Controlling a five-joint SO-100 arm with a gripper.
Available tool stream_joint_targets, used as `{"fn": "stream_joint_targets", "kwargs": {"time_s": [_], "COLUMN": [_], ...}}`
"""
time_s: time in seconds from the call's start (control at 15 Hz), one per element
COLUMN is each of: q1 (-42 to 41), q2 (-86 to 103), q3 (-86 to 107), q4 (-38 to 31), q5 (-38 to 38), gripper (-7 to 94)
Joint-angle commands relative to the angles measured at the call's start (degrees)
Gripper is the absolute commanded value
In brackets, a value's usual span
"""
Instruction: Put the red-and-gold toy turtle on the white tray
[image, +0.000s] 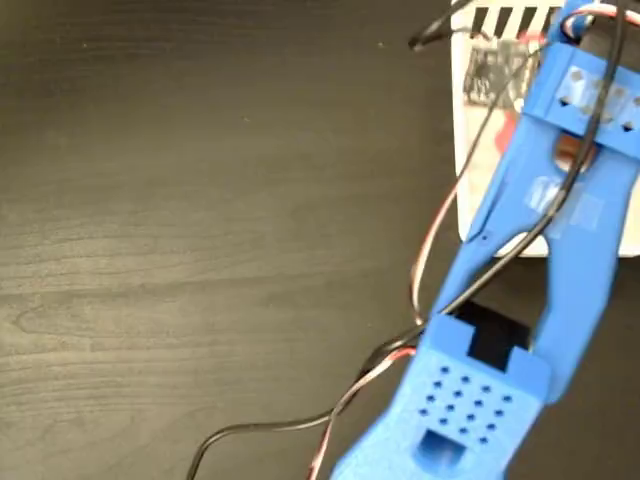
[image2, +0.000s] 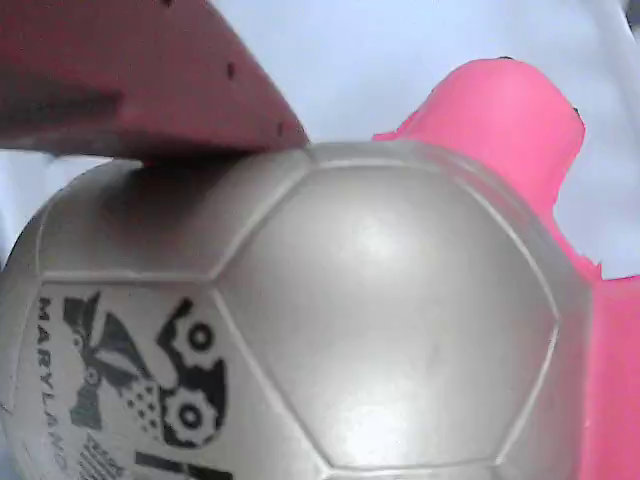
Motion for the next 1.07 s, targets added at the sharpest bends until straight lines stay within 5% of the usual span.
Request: {"fn": "stream_joint_targets", "kwargs": {"time_s": [0.0,0.2,0.8,0.87,0.93,1.0], "q1": [0.9,1.3,2.5,2.5,2.4,2.3], "q2": [2.9,2.4,4.0,5.5,7.6,9.8], "q3": [1.7,4.4,3.9,2.8,1.8,1.5], "q4": [0.0,-2.4,-2.5,-2.8,-4.0,-6.2], "q5": [-1.8,-2.9,-1.9,-1.1,0.9,4.0], "gripper": [26,51,58,56,41,15]}}
